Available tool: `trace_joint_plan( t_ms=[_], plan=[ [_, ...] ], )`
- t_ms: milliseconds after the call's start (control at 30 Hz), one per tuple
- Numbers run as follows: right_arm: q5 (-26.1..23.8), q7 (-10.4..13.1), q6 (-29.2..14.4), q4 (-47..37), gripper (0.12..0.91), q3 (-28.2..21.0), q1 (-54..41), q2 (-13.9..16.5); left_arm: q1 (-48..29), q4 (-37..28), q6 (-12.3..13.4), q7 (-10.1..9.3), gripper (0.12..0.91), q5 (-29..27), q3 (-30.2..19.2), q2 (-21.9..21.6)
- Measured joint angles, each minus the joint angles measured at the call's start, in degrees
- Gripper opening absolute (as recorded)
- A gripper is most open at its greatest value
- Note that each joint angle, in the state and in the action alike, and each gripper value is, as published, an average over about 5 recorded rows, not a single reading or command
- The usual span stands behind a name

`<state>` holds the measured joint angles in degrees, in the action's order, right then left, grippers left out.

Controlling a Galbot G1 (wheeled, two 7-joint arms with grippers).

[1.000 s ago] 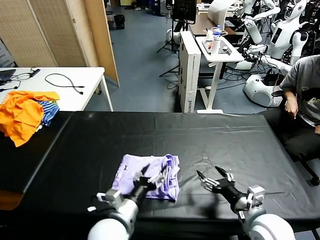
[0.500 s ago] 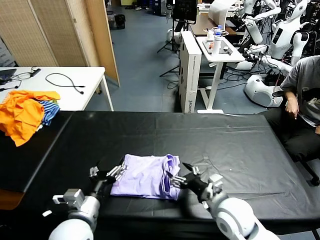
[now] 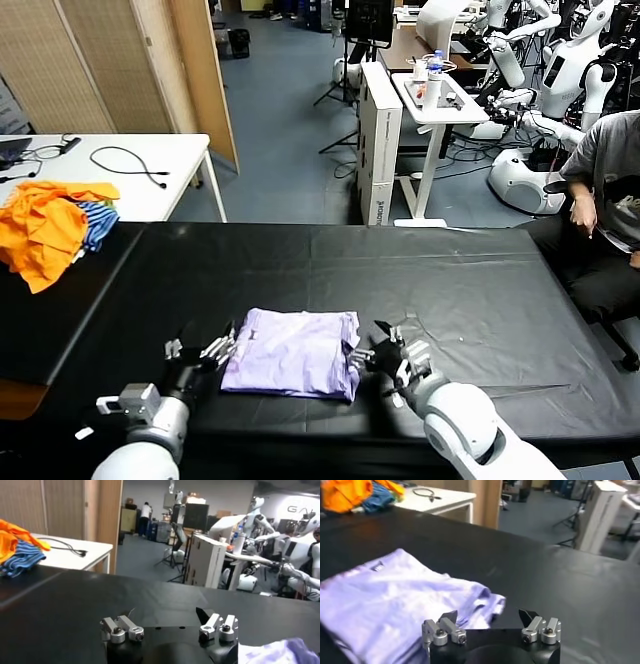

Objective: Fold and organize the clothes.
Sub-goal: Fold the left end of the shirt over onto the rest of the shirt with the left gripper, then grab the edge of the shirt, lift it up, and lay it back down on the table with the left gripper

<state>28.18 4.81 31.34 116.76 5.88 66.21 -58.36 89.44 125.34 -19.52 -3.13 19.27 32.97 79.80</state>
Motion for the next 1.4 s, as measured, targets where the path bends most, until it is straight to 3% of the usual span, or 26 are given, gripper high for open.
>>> trace_joint_plan(
  t_ms=[300, 500, 700, 1067, 1133, 1233, 1400],
  plan=[
    [5.38, -1.68, -3.51, 4.37, 0.907, 7.79, 4.46, -0.32, -0.67, -5.36, 5.36, 5.27, 0.907, 0.9, 1.08, 1.89],
    [9.18, -1.63, -3.74, 8.27, 0.907, 14.62, 8.37, -0.23, -0.75, -9.54, 6.8, 7.15, 0.907, 4.42, 1.25, 2.72],
    [10.41, -1.56, -3.68, 10.35, 0.907, 18.43, 10.68, -0.14, -1.2, -11.57, 6.71, 8.12, 0.907, 7.13, 1.17, 3.14],
    [10.14, -1.46, -3.41, 11.43, 0.907, 19.59, 11.33, -0.2, -1.61, -13.57, 6.52, 8.92, 0.9, 8.84, 0.75, 4.13],
    [9.84, -1.49, -3.41, 11.43, 0.907, 19.54, 11.29, -0.28, -1.57, -13.52, 6.29, 8.87, 0.873, 10.24, 0.61, 4.17],
    [9.39, -1.57, -3.42, 11.43, 0.907, 19.46, 11.26, -0.43, -1.59, -13.47, 5.85, 8.83, 0.747, 12.47, 0.48, 4.17],
    [9.22, -1.61, -3.44, 11.43, 0.907, 19.46, 10.89, -0.47, -1.52, -13.83, 5.29, 9.08, 0.407, 14.69, 0.36, 4.24]
  ],
)
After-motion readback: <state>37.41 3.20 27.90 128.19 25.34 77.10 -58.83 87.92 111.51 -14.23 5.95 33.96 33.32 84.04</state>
